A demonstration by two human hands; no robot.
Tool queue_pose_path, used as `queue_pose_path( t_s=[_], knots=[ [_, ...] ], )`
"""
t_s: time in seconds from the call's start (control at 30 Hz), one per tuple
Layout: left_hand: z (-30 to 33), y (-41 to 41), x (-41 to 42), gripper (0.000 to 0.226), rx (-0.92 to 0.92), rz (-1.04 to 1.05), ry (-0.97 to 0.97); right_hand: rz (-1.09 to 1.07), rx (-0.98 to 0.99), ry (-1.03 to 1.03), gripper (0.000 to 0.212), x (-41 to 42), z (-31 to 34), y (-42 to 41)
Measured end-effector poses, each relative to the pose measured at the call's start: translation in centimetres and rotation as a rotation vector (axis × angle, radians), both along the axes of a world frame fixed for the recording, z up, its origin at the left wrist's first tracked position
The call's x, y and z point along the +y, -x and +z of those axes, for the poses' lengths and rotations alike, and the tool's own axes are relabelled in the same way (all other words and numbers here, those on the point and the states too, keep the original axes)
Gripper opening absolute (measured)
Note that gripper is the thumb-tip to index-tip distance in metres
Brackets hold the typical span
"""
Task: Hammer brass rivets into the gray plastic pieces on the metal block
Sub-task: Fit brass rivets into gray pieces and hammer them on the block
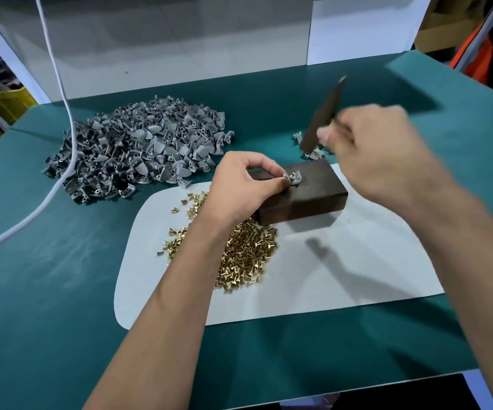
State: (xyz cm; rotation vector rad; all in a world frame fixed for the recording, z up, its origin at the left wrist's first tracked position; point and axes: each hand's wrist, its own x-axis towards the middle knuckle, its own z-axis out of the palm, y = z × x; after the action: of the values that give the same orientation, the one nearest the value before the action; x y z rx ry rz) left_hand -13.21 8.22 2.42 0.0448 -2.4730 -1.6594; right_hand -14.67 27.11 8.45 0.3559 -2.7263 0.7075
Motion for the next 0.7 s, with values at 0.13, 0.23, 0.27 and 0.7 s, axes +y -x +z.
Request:
queue_pose_path(
  t_s=[0.13, 0.23, 0.27, 0.7],
  knots=[
    [0.1, 0.0, -0.1, 0.011, 0.000, -0.009, -0.013, 0.065, -0.065, -0.073, 0.035, -1.1, -1.0, -0.9],
    [0.2, -0.2, 0.0, 0.011, -0.001, -0.010, -0.024, 0.006, -0.202, -0.250, 0.032, -0.7, -0.3, -0.5],
    [0.2, -0.2, 0.1, 0.011, -0.006, -0.006, -0.020, -0.005, -0.150, -0.229, 0.032, -0.6, 0.2, -0.5],
    [0.2, 0.0, -0.1, 0.013, -0.013, 0.010, -0.004, -0.010, 0.105, 0.053, 0.029, -1.1, 0.1, -1.7]
  ],
)
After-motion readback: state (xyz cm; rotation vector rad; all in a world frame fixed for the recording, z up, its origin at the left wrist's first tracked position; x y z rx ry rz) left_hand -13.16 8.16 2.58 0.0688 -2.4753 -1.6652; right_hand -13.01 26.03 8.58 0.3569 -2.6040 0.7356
